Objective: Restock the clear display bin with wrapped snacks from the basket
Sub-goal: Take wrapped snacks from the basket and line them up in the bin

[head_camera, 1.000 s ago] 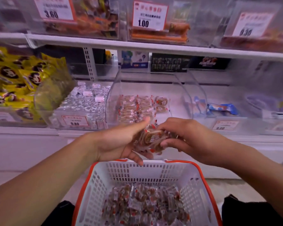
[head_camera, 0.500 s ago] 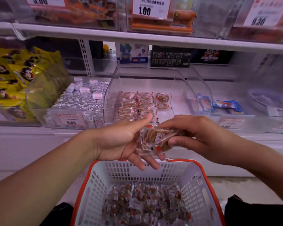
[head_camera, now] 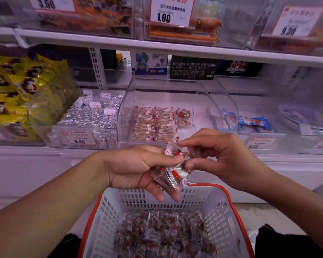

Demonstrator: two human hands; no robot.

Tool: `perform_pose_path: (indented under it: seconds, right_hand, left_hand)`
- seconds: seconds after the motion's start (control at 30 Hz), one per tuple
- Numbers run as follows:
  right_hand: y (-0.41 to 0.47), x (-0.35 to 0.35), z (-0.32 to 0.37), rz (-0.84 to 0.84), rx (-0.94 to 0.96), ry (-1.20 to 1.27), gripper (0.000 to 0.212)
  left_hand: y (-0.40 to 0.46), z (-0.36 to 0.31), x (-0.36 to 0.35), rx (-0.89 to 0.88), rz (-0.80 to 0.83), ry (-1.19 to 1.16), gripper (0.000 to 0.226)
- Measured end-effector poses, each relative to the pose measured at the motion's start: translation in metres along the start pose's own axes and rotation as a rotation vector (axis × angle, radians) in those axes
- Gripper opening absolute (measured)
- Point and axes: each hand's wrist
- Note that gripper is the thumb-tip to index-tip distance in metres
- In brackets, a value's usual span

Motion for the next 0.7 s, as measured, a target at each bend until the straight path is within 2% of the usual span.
perform_pose_path:
  seconds: [0.1,0.2,0.37,0.47,0.5,0.6,0.7]
  right_hand:
    - [0.0,-0.001,0.001,0.003,-0.051,0.123,0.042]
    - [0.0,-0.004,0.004,-0.02,-0.046,0.141,0.044]
    - [-0.001,-0.011,0.009,-0.013,-0.006,0.033,0.051]
    - [-0.001,-0.011,0.009,0.022,0.097,-0.164,0.065]
    - [0.0,-0.012,0.009,0.061,0.133,-0.203,0.066]
    - [-0.001,-0.013,0.008,0.107,0.182,-0.243,0.054]
    - [0.0,-0.01,0.007,0.045,0.166,-0.256,0.043]
  left_hand:
    - [-0.001,0.001,-0.002,-0.016,0.025,-0.026,0.034]
    - [0.003,0.003,-0.005,-0.066,-0.023,0.089,0.015]
    - [0.009,0.008,-0.012,-0.097,-0.211,0.476,0.031]
    - [0.011,0.01,-0.014,-0.101,-0.29,0.62,0.042]
    - [0.011,0.01,-0.014,-0.089,-0.292,0.649,0.039]
    - [0.01,0.007,-0.015,-0.077,-0.314,0.655,0.025]
    - [0.008,0.006,-0.011,-0.092,-0.323,0.587,0.028]
Point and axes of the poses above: each hand's wrist, its own y-axis towards the middle knuckle, its own x-axis out of the back of the hand, z = x × y, and after that the axes turned 9 degrees about -y, right-handed
